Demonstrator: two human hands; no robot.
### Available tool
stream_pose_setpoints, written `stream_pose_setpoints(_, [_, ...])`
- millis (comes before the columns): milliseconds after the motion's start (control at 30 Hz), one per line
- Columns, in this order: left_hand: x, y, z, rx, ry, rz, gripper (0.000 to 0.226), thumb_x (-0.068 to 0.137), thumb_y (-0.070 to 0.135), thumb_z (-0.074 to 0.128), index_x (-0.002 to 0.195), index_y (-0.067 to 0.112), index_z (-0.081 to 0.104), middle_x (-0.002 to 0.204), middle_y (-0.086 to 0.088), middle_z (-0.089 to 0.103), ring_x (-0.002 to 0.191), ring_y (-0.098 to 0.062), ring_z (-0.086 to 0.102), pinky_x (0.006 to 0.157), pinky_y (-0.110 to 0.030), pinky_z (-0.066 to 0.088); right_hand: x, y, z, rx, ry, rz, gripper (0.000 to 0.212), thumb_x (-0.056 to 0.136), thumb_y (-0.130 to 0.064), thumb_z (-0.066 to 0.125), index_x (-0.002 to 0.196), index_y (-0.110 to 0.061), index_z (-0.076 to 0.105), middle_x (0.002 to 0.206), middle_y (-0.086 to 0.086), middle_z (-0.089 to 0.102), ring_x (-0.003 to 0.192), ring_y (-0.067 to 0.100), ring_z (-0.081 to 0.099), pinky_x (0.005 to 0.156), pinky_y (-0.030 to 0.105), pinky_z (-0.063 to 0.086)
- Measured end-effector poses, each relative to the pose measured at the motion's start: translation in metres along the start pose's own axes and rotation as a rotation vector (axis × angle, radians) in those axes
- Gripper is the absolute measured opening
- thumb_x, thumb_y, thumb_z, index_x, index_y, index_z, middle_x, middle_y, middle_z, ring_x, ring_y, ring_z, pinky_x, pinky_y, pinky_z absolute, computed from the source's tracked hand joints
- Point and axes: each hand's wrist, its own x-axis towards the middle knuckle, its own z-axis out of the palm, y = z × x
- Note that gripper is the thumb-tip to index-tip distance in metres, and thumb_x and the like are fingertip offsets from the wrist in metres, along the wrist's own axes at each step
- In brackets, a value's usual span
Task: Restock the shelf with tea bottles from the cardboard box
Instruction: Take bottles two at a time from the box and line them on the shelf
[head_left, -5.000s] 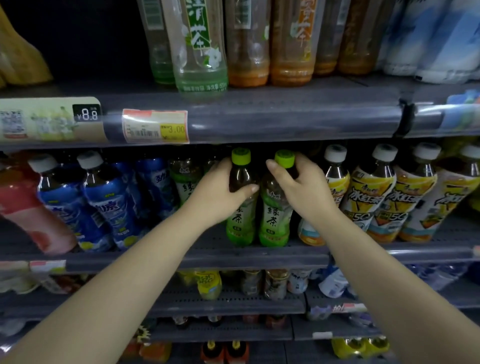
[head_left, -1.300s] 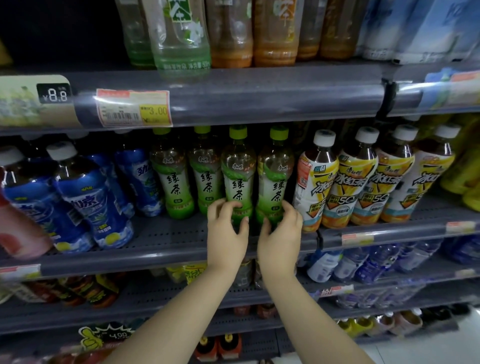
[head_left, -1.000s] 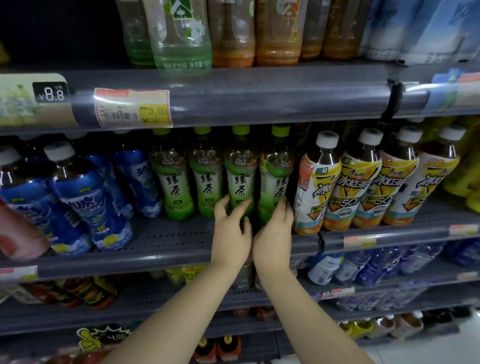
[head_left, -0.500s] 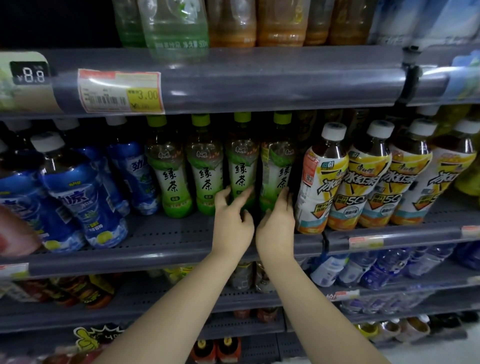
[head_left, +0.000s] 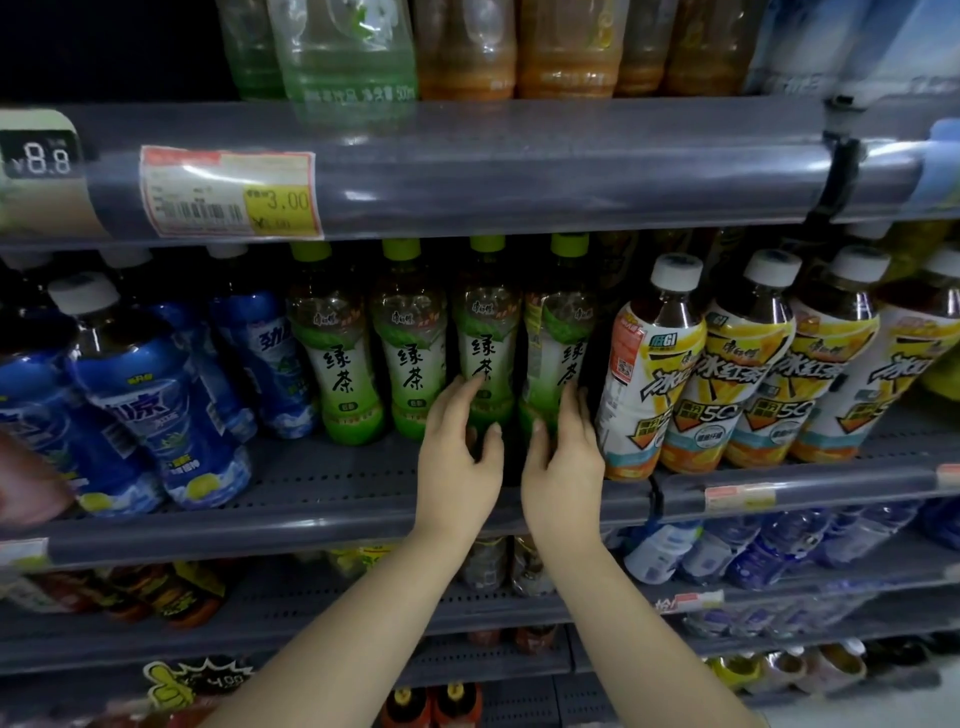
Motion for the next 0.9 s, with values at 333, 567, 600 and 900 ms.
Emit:
stream_pose_setpoints(333, [0.0049, 0.002, 0.005, 0.032, -0.015, 0.016, 0.06, 0.089, 0.003, 0.052, 0.142, 0.024, 0.036, 0.145, -0.001, 0.034, 0.125, 0.003, 0.031, 0.09, 0.01, 0.019, 0.0033, 0.0024, 0.0042, -0.074, -0.01, -0.005, 0.054, 0.095, -0.007, 0.045, 0.145, -0.007, 0.027, 0.15, 0.017, 0.03, 0.142, 0.03, 0.022, 0.114, 0.028, 0.015])
stream_pose_setpoints(567, [-0.0001, 0.0029, 0.0041, 0.035, -0.035, 0.021, 0.071, 0.091, 0.01, 0.054, 0.149, 0.03, 0.018, 0.144, -0.002, 0.031, 0.112, 0.017, 0.026, 0.08, 0.011, 0.026, 0.0021, 0.0, 0.0033, -0.086, -0.015, -0.006, 0.055, 0.095, -0.008, 0.045, 0.146, -0.008, 0.024, 0.151, 0.016, 0.028, 0.144, 0.028, 0.017, 0.113, 0.023, 0.01])
stream_pose_setpoints(600, [-0.0001, 0.0027, 0.0048, 0.043, -0.044, 0.015, 0.073, 0.091, 0.012, 0.054, 0.15, 0.031, 0.015, 0.147, -0.002, 0.028, 0.115, 0.017, 0.024, 0.08, 0.011, 0.025, 0.0017, 0.0001, 0.0027, -0.088, -0.019, -0.007, 0.056, 0.095, -0.007, 0.045, 0.146, -0.009, 0.024, 0.152, 0.016, 0.027, 0.144, 0.027, 0.017, 0.112, 0.022, 0.009])
stream_pose_setpoints(900, [0.0046, 0.0038, 0.0037, 0.086, -0.273, -0.067, 0.086, 0.093, 0.001, 0.043, 0.147, 0.034, -0.014, 0.161, -0.001, -0.007, 0.146, -0.014, 0.009, 0.102, -0.01, 0.01, 0.0031, -0.0046, 0.004, -0.138, -0.121, -0.018, 0.076, 0.084, 0.012, 0.046, 0.149, -0.006, 0.012, 0.156, 0.018, 0.009, 0.144, 0.028, 0.012, 0.107, 0.014, 0.002])
